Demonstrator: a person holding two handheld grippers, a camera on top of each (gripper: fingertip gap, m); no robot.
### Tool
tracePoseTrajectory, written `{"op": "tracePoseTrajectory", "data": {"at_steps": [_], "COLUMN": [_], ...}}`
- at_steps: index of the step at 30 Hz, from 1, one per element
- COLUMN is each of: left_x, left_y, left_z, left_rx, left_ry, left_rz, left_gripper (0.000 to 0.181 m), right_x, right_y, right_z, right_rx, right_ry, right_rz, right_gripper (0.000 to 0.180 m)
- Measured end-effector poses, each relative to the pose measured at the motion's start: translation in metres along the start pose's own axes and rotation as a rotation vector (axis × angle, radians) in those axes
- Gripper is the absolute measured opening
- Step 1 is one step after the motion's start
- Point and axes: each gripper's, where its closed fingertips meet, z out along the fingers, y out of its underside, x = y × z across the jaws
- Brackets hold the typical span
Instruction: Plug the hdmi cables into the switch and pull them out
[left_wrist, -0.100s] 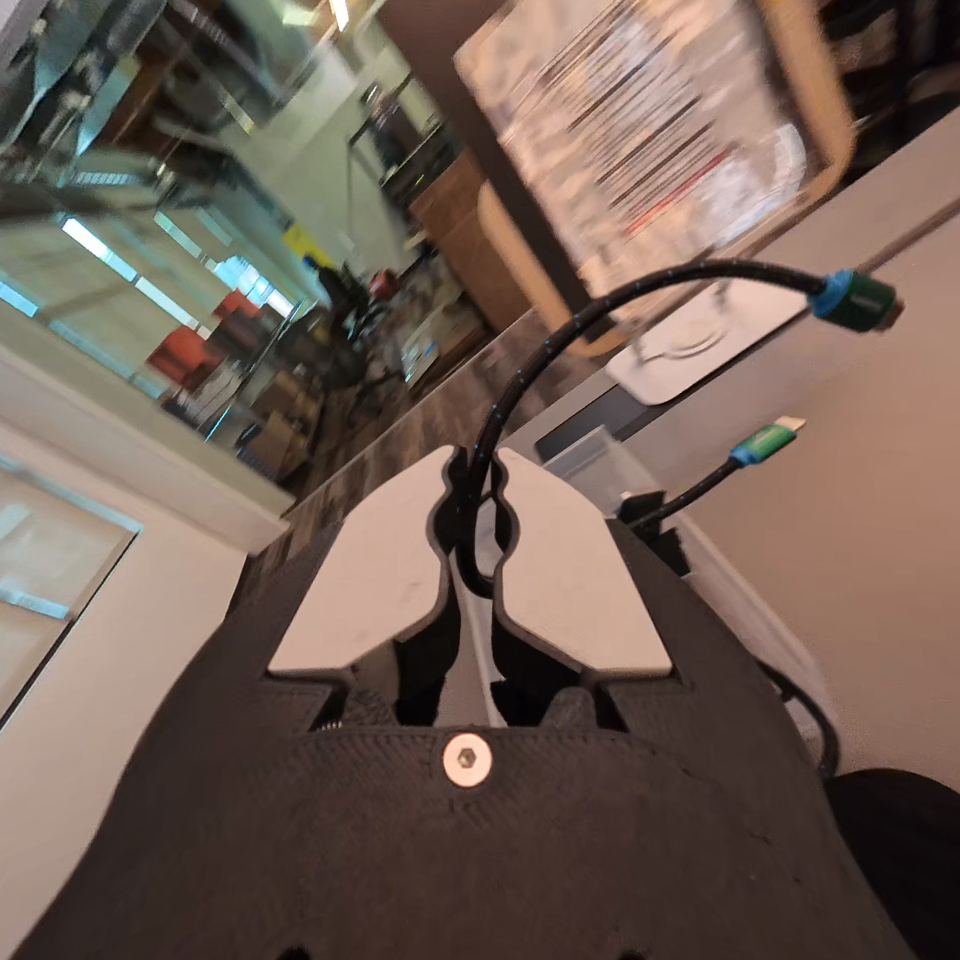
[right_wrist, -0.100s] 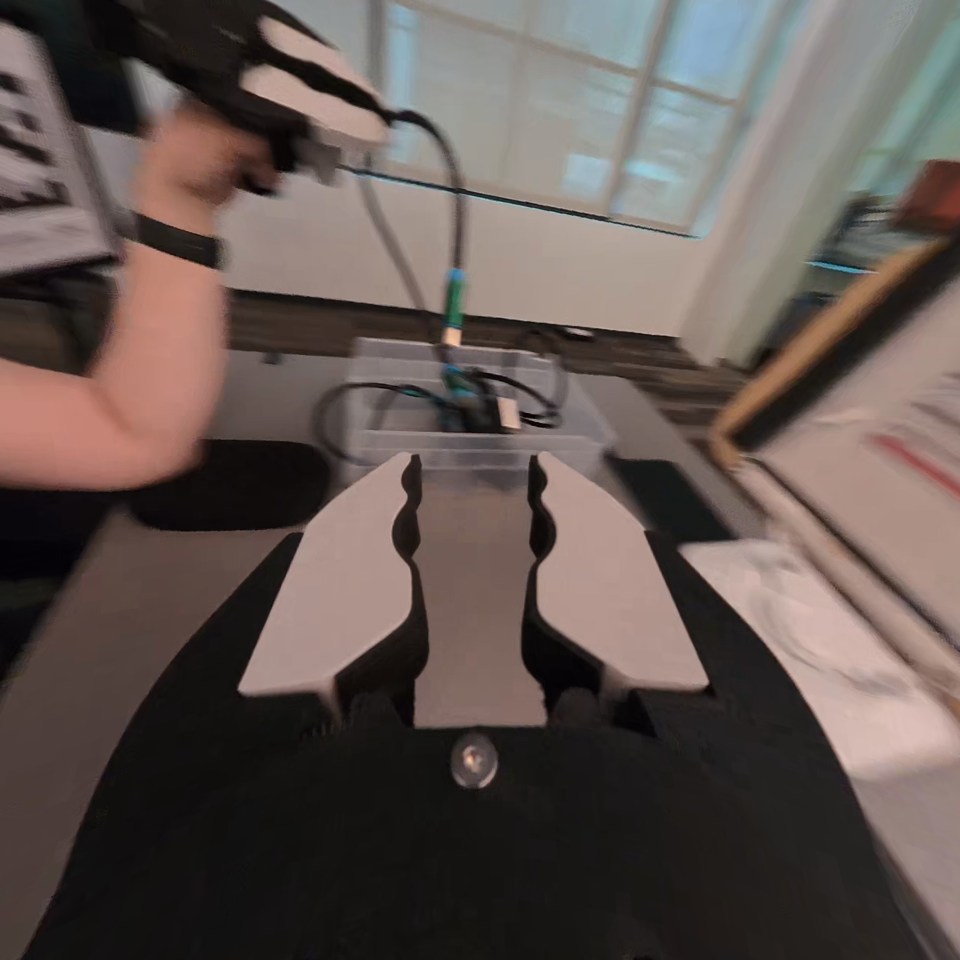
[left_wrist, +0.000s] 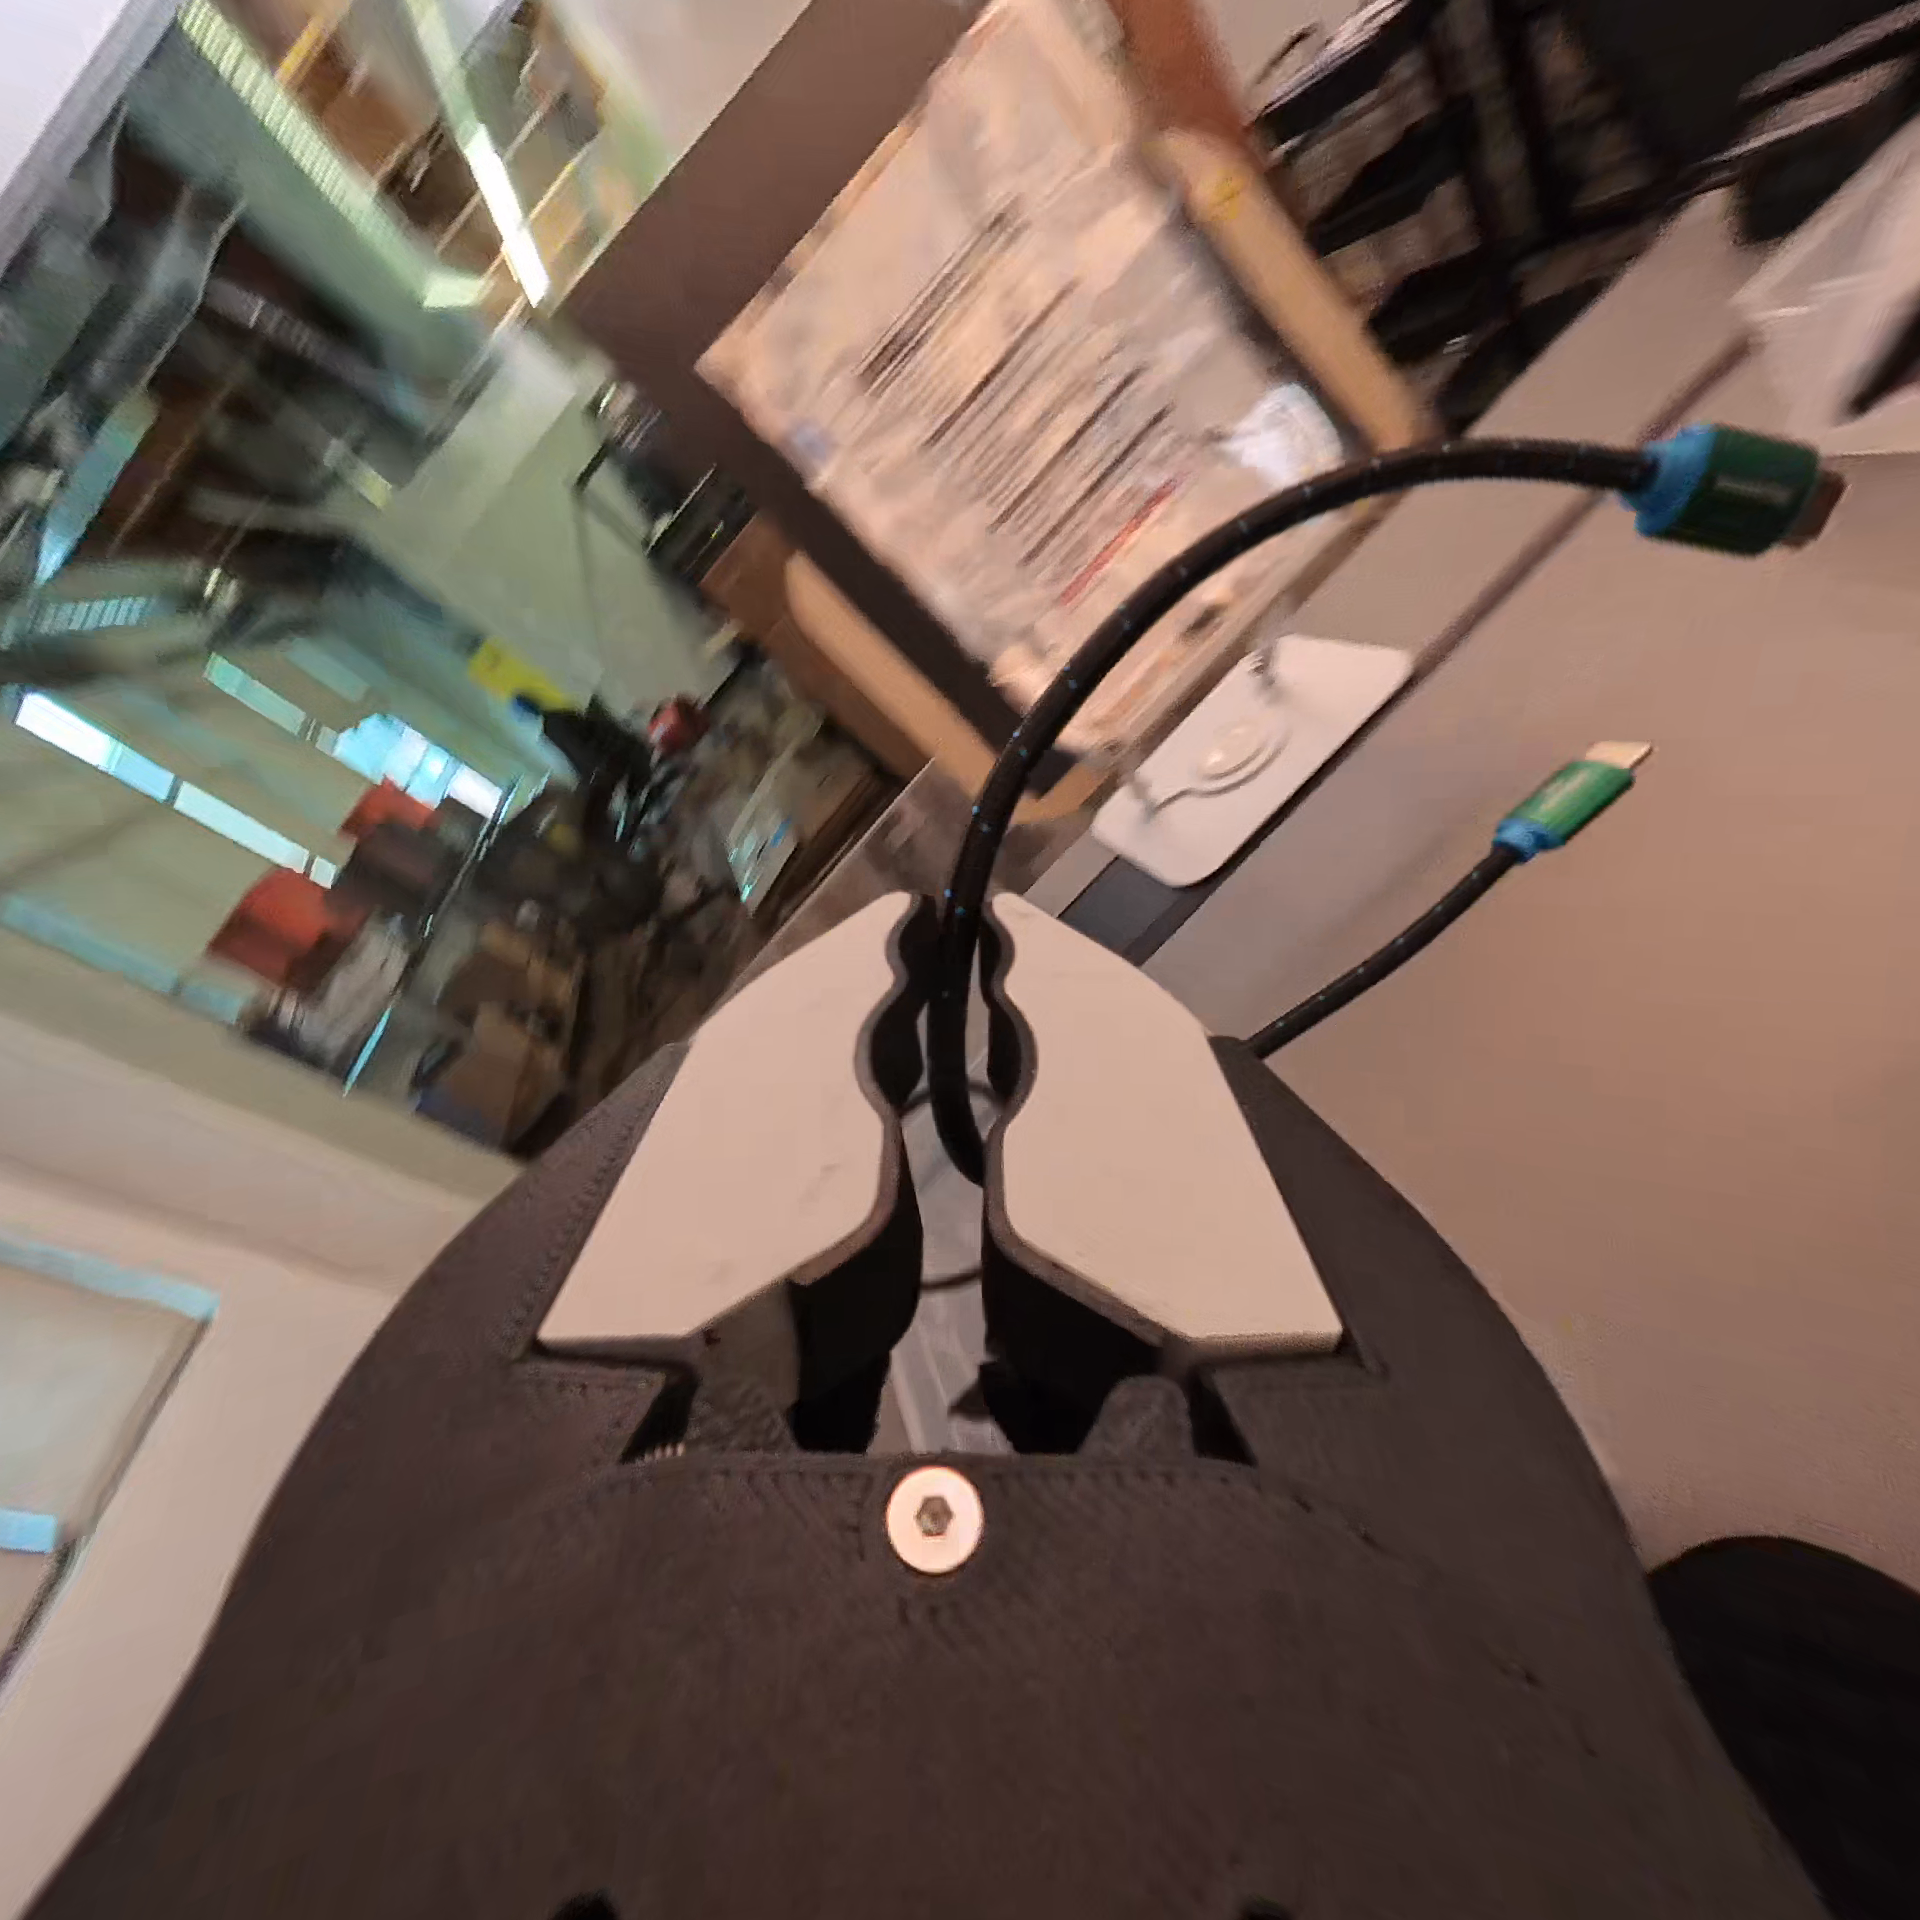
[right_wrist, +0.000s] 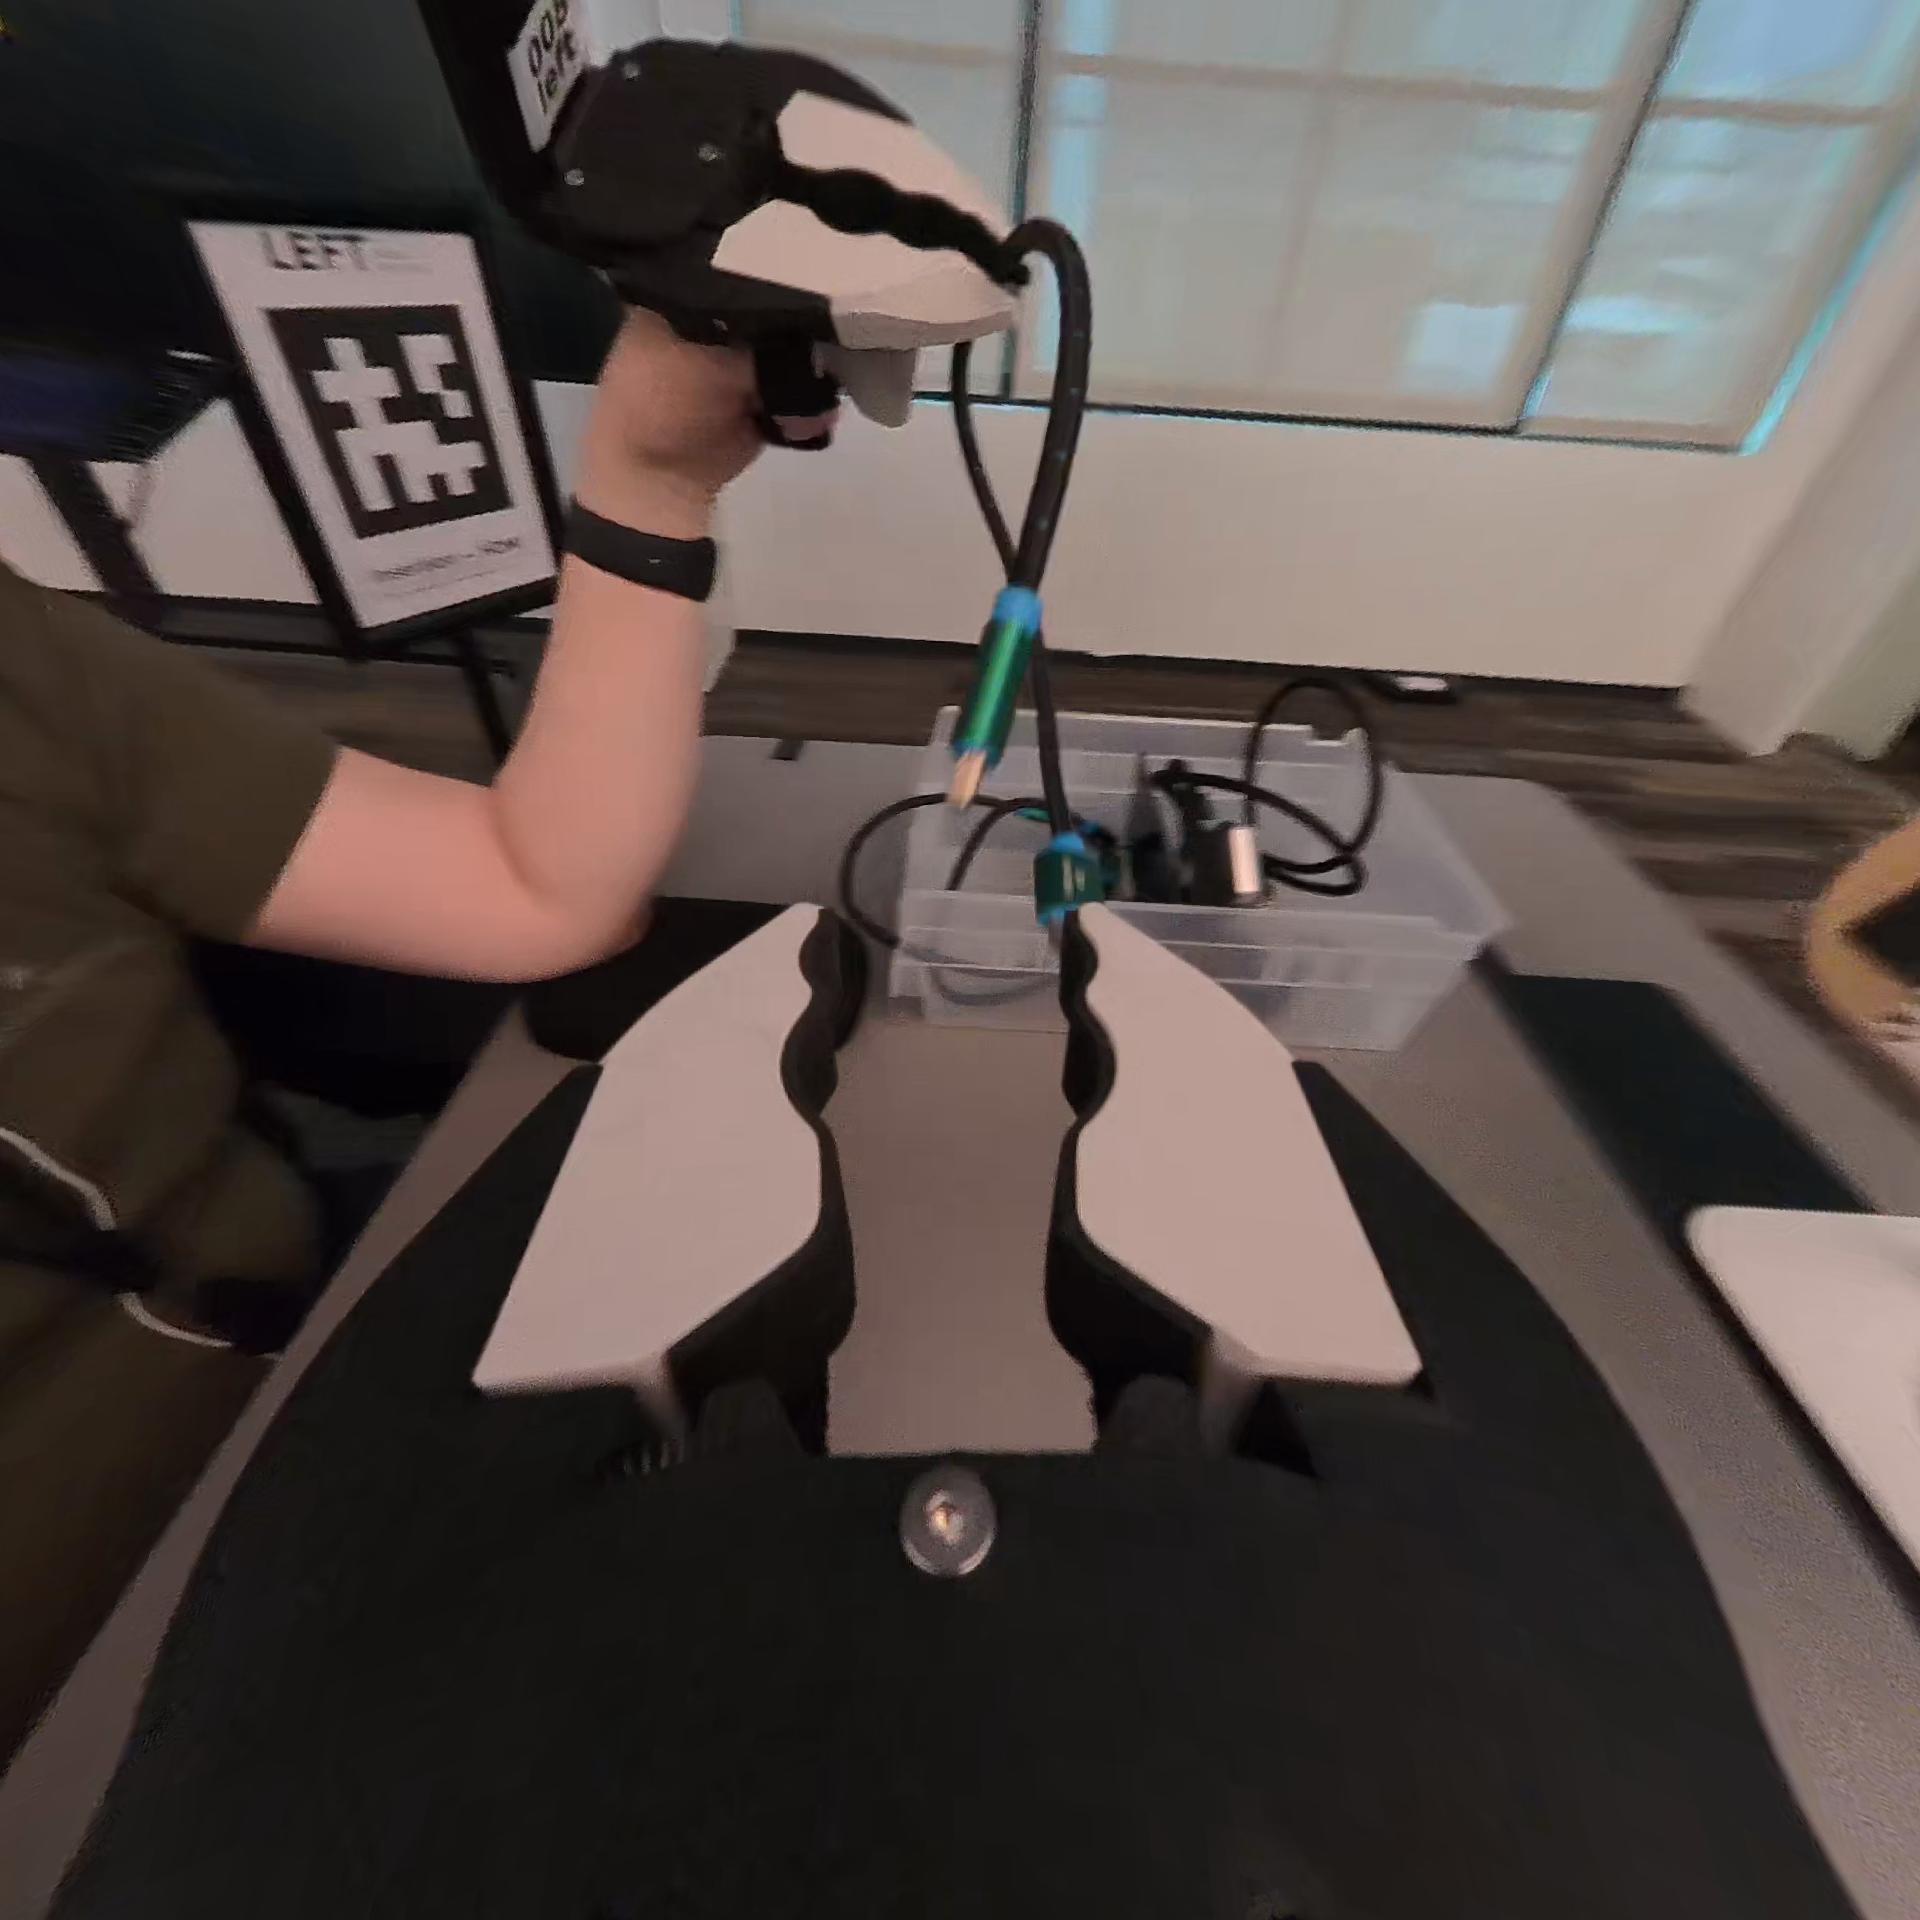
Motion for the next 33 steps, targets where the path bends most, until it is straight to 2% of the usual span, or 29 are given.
{"op": "tracePoseTrajectory", "data": {"at_steps": [4, 7, 10, 13, 16, 19, 22, 30, 31, 33], "left_x": [0.053, 0.081, 0.1, 0.114, 0.131, 0.137, 0.143, 0.138, 0.138, 0.14], "left_y": [-0.019, -0.017, -0.015, -0.01, -0.011, -0.008, -0.004, -0.007, -0.008, -0.004], "left_z": [0.019, 0.034, 0.044, 0.049, 0.051, 0.056, 0.062, 0.093, 0.097, 0.101], "left_rx": [0.042, 0.019, 0.02, 0.031, 0.092, 0.08, 0.072, 0.078, 0.081, 0.043], "left_ry": [0.149, 0.211, 0.283, 0.35, 0.438, 0.467, 0.498, 0.436, 0.438, 0.502], "left_rz": [0.22, 0.348, 0.396, 0.432, 0.439, 0.427, 0.418, 0.231, 0.184, 0.076], "left_gripper": [0.006, 0.007, 0.008, 0.008, 0.009, 0.008, 0.008, 0.011, 0.023, 0.059], "right_x": [-0.009, -0.031, -0.029, -0.04, -0.053, -0.056, -0.069, -0.073, -0.072, -0.071], "right_y": [0.021, 0.035, 0.06, 0.078, 0.092, 0.107, 0.115, 0.089, 0.081, 0.066], "right_z": [0.016, 0.019, 0.024, 0.025, 0.03, 0.039, 0.042, 0.048, 0.048, 0.046], "right_rx": [-0.103, -0.171, -0.314, -0.399, -0.435, -0.487, -0.518, -0.342, -0.301, -0.218], "right_ry": [-0.065, -0.213, -0.2, -0.287, -0.382, -0.413, -0.521, -0.6, -0.607, -0.62], "right_rz": [0.033, 0.068, 0.088, 0.121, 0.118, 0.151, 0.221, 0.263, 0.274, 0.287], "right_gripper": [0.05, 0.044, 0.035, 0.028, 0.019, 0.014, 0.001, 0.001, 0.001, 0.001]}}
